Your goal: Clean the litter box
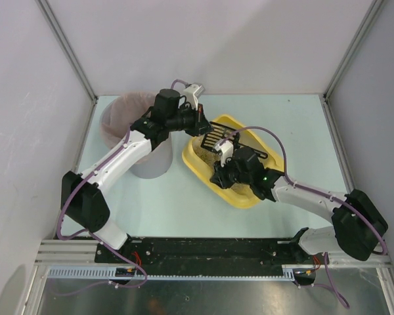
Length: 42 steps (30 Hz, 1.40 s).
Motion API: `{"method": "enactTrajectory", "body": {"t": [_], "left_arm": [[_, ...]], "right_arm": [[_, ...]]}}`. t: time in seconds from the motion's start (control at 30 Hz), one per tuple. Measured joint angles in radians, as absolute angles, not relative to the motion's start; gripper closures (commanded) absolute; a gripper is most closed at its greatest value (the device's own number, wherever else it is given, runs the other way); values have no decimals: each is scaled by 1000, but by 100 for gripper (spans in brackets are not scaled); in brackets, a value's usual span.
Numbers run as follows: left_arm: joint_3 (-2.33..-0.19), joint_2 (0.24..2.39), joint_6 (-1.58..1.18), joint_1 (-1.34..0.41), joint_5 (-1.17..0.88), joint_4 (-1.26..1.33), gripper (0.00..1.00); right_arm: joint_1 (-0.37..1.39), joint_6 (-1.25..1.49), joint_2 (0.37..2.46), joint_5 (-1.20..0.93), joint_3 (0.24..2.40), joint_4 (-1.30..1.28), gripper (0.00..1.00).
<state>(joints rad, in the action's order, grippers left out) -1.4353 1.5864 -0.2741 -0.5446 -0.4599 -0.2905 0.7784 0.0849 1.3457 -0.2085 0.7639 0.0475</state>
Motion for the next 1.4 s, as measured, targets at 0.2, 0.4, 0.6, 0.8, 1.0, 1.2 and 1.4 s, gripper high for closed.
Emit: {"method": "enactTrajectory", "body": {"t": [0.2,0.4,0.6,0.8,1.0,1.2,1.4], "left_arm": [[-1435,1586,-280,-545,-471,-290,100],[-1435,1586,-281,-545,-475,-290,100],[-1435,1586,-281,-545,-475,-289,100],[-1435,1586,-281,-545,-475,-288,100],[-1435,1586,-281,-545,-476,-287,100],[-1435,1586,-281,-545,-476,-287,100],[-1434,1586,-281,-545,-476,-287,100]], "right_arm": [[789,107,1309,-157,742,22,100],[781,109,1297,-169,710,65,100],[770,129,1302,-188,699,92,100],[770,164,1280,-169,651,149,100],[770,176,1226,-147,598,170,100],[764,186,1215,-150,577,192,100],[761,215,1232,-150,570,224,100]]}}
